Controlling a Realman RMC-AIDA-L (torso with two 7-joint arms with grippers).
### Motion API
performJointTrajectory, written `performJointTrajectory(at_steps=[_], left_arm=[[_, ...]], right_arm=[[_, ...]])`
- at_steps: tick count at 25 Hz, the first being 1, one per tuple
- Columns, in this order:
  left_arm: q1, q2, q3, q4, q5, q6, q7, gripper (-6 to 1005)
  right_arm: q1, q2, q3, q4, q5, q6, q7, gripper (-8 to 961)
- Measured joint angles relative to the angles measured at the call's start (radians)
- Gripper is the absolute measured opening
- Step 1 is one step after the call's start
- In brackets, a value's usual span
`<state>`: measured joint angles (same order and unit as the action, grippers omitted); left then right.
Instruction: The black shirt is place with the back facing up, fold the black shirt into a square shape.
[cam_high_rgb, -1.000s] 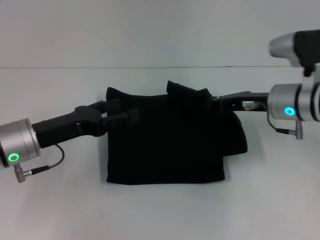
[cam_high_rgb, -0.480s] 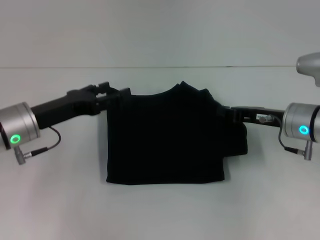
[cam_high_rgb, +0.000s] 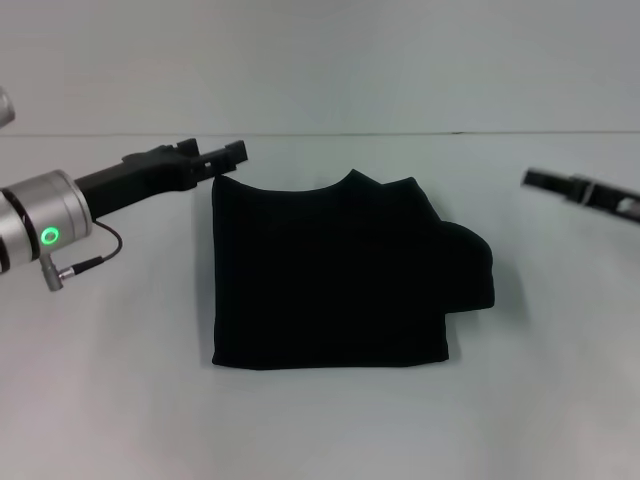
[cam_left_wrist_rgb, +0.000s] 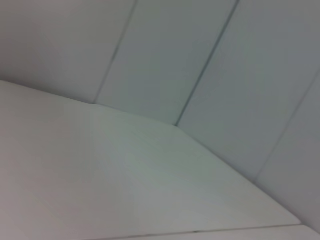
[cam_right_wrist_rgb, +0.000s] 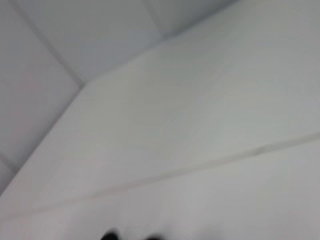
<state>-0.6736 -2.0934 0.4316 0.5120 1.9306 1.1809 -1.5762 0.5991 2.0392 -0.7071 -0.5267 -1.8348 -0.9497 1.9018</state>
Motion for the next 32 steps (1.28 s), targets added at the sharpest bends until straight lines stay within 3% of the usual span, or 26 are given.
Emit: performJointTrajectory(at_steps=[6,9,11,16,22,32], left_arm=[[-0.015,0.001,0.002,-0.001,0.002,-0.092,-0.063,948],[-0.012,0.001,0.002,-0.001,0.002,-0.094,-0.065,948],[-0.008,0.001,0.001,-0.001,0.002,-0.087,-0.062,948],[0.006,0.004,0.044,0.009,0.01,-0.022,-0.031,949],[0.023,0.004,0.077,0.028,0.034,0.039,0.041,949],[0.028,0.0,0.093,0.024,0.038,0.04,0.066,948]], right_arm=[[0.03,-0.09,0.043,-0.006,-0.003,-0.156,0.031,473],[0.059,-0.118,0.01,-0.006,-0.031,-0.228,0.059,482],[0.078,-0.122,-0.013,-0.006,-0.062,-0.255,0.064,488],[0.138,-0.09,-0.074,-0.007,-0.179,-0.247,0.039,486],[0.227,-0.029,-0.174,-0.014,-0.29,-0.168,0.015,485],[0.306,0.022,-0.32,-0.005,-0.374,0.006,0.015,485]])
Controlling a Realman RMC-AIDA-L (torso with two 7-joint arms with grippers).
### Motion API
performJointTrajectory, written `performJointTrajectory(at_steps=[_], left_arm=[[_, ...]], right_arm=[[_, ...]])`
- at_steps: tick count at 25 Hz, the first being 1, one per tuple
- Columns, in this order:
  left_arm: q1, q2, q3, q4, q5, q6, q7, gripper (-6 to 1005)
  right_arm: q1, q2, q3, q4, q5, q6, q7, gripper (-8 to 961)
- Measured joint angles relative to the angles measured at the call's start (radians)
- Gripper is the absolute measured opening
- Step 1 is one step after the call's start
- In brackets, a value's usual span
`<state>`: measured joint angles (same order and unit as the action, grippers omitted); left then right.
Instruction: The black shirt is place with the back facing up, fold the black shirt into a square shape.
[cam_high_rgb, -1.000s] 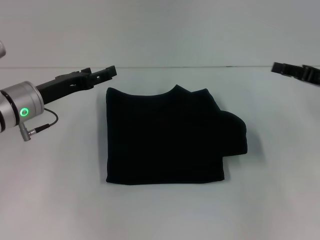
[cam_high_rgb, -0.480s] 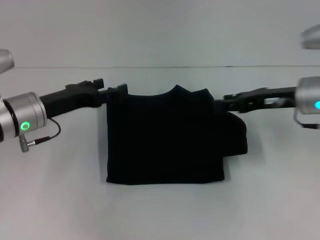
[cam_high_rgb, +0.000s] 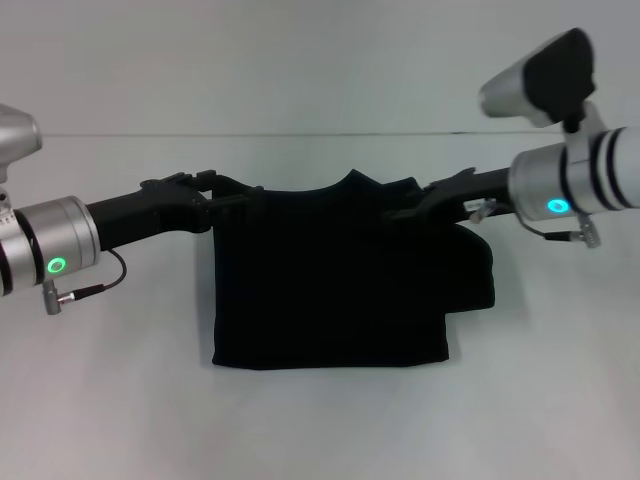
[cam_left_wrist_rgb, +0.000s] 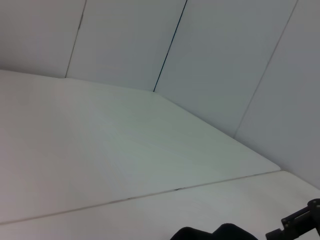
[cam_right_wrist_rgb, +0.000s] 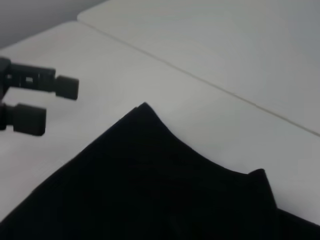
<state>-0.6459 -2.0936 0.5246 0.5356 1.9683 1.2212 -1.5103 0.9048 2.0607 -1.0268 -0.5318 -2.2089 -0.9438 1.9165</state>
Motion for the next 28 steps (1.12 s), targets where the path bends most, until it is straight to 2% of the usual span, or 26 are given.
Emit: performJointTrajectory(at_steps=[5,14,20,25,28], left_arm=[[0.0,0.0,-0.006,-0.001,0.0,0.0,-0.004,948],[0.0,0.0,-0.008,-0.002,0.0,-0.009,-0.013,949],[-0.003,0.0,-0.008,-0.006,0.0,-0.017,-0.014,949],[-0.004,0.001,-0.008,-0.006,0.0,-0.02,-0.014,949],[-0.003,0.001,-0.008,-0.006,-0.001,-0.025,-0.014,948]], right_arm=[[0.01,0.012,-0.045,0.0,-0.012,0.027,0.0,483],[0.007,0.013,-0.066,0.007,-0.027,0.048,0.005,475],[0.011,0.016,-0.066,0.03,-0.034,0.089,0.01,329],[-0.001,0.021,-0.043,0.017,-0.015,0.093,0.008,95],[-0.017,0.021,0.01,0.015,0.002,0.101,0.008,54]])
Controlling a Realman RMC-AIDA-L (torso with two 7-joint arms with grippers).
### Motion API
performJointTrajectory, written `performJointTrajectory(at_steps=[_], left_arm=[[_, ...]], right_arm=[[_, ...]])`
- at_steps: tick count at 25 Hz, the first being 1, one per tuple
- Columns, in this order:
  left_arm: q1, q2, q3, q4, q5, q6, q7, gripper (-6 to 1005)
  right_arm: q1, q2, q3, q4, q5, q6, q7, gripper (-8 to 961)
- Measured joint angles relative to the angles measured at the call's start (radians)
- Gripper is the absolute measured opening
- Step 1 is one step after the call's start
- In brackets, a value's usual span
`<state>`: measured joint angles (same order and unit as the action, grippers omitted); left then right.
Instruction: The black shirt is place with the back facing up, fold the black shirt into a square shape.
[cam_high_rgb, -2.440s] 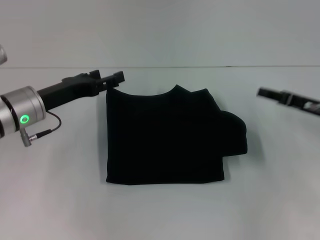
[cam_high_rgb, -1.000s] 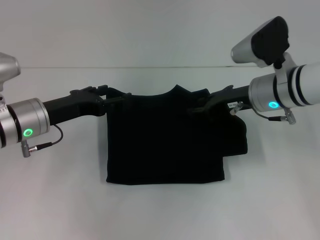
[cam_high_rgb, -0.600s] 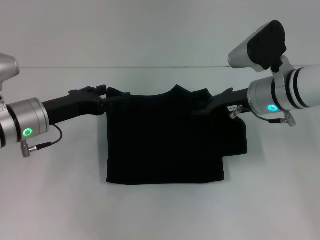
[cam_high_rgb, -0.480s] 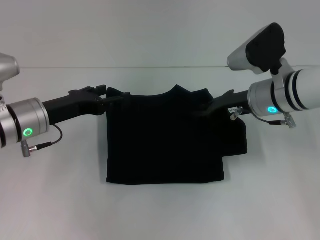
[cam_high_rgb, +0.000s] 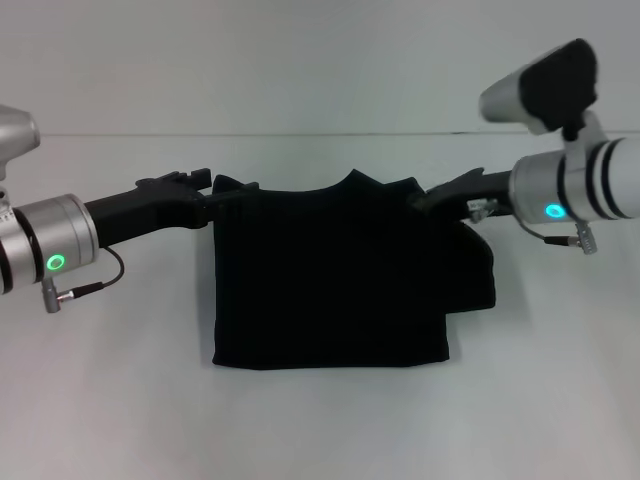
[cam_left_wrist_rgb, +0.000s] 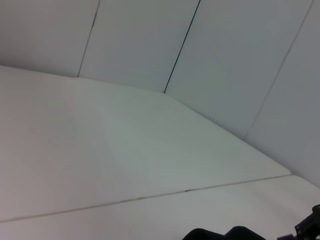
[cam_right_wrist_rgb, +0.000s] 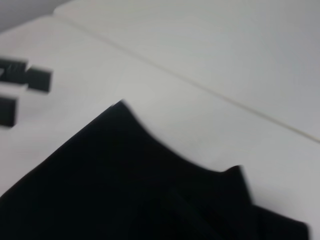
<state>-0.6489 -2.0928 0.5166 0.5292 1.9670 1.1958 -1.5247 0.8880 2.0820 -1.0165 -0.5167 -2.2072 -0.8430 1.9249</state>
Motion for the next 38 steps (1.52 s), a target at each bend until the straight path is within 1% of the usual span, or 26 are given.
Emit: performJointTrajectory(at_steps=[3,4,8,10,15,21,24,27,31,33,35,38], left_arm=[[0.003,-0.001,-0.001,0.0,-0.004,-0.007,0.0,948],[0.003,-0.001,-0.001,0.0,-0.004,-0.007,0.0,948],[0.003,-0.002,-0.001,0.0,-0.007,-0.017,0.0,949],[0.003,-0.003,-0.001,0.0,-0.007,-0.018,0.0,948],[0.003,-0.003,-0.004,0.0,-0.008,-0.018,-0.001,948],[0.0,-0.003,-0.015,0.0,-0.012,-0.024,-0.002,949],[-0.002,-0.003,-0.015,-0.001,-0.013,-0.025,-0.002,949],[-0.003,-0.003,-0.015,-0.002,-0.015,-0.033,-0.002,948],[-0.005,-0.003,-0.015,-0.003,-0.035,-0.077,-0.014,949],[-0.01,-0.002,-0.014,-0.005,-0.04,-0.126,-0.058,949],[-0.022,0.003,-0.008,-0.015,-0.038,-0.181,-0.152,949],[-0.045,0.015,-0.003,-0.041,-0.021,-0.227,-0.287,948]], right_arm=[[-0.025,-0.003,0.054,-0.002,0.029,0.023,0.0,12],[-0.034,-0.006,0.068,-0.002,0.046,0.032,-0.003,13],[-0.058,-0.015,0.085,-0.003,0.105,0.048,-0.013,15],[-0.061,-0.016,0.085,-0.003,0.11,0.049,-0.014,16],[-0.078,-0.007,0.092,-0.003,0.113,0.076,-0.009,18],[-0.104,0.002,0.158,-0.002,0.114,0.088,-0.004,21],[-0.12,0.002,0.194,-0.003,0.143,0.083,-0.018,23],[-0.14,-0.003,0.199,-0.003,0.206,0.071,-0.063,24],[-0.158,-0.014,0.2,-0.005,0.272,0.069,-0.1,194],[-0.166,-0.021,0.202,-0.018,0.29,0.051,-0.104,262],[-0.176,-0.024,0.207,-0.044,0.301,0.013,-0.104,314],[-0.193,-0.025,0.222,-0.096,0.308,-0.06,-0.1,393]])
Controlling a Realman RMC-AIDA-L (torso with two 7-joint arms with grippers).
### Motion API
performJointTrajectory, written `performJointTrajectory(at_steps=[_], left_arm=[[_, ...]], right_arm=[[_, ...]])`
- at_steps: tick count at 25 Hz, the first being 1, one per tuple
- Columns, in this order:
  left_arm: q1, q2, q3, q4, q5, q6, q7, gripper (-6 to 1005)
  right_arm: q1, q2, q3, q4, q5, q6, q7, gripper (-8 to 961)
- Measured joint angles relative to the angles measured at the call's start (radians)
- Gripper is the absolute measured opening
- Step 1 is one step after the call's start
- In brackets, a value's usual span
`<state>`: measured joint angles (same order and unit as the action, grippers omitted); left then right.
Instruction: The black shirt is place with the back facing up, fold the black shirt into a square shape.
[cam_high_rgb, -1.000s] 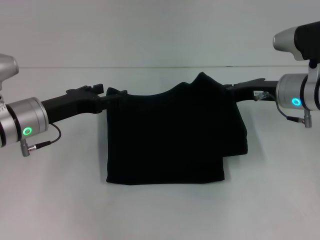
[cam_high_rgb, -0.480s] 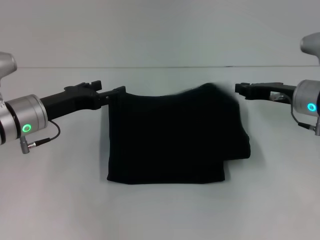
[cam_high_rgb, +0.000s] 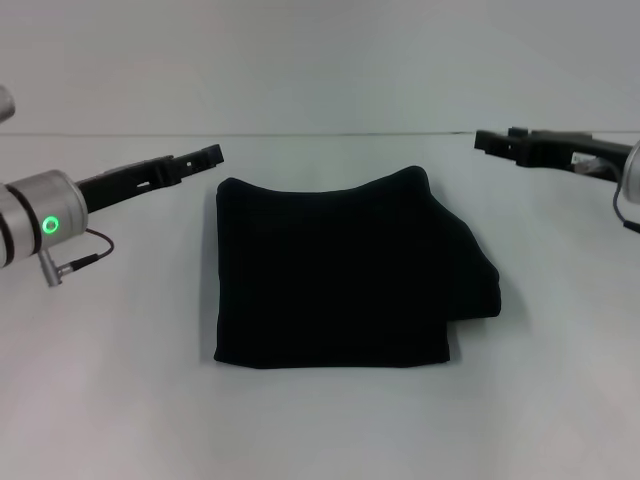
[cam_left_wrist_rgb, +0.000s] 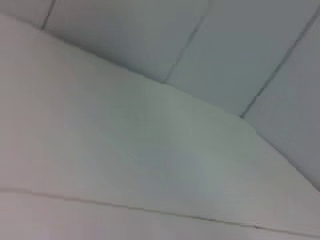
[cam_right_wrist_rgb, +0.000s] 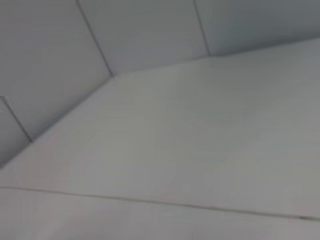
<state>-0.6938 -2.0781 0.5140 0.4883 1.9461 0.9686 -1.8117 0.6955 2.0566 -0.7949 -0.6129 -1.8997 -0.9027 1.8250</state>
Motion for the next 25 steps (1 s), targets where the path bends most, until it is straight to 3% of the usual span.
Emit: performJointTrajectory(at_steps=[8,13,25], left_arm=[[-0.052,0.009,0.075,-0.066,0.09,-0.155,-0.273,948],[-0.071,0.017,0.094,-0.109,0.108,-0.177,-0.347,948],[-0.075,0.015,0.142,-0.11,0.154,-0.145,-0.373,949]], right_arm=[[-0.008,-0.01,0.031,-0.036,0.001,-0.06,0.003,696],[-0.008,-0.012,0.031,-0.036,-0.002,-0.057,-0.001,827],[-0.008,-0.02,0.027,-0.027,-0.004,-0.042,-0.029,826]])
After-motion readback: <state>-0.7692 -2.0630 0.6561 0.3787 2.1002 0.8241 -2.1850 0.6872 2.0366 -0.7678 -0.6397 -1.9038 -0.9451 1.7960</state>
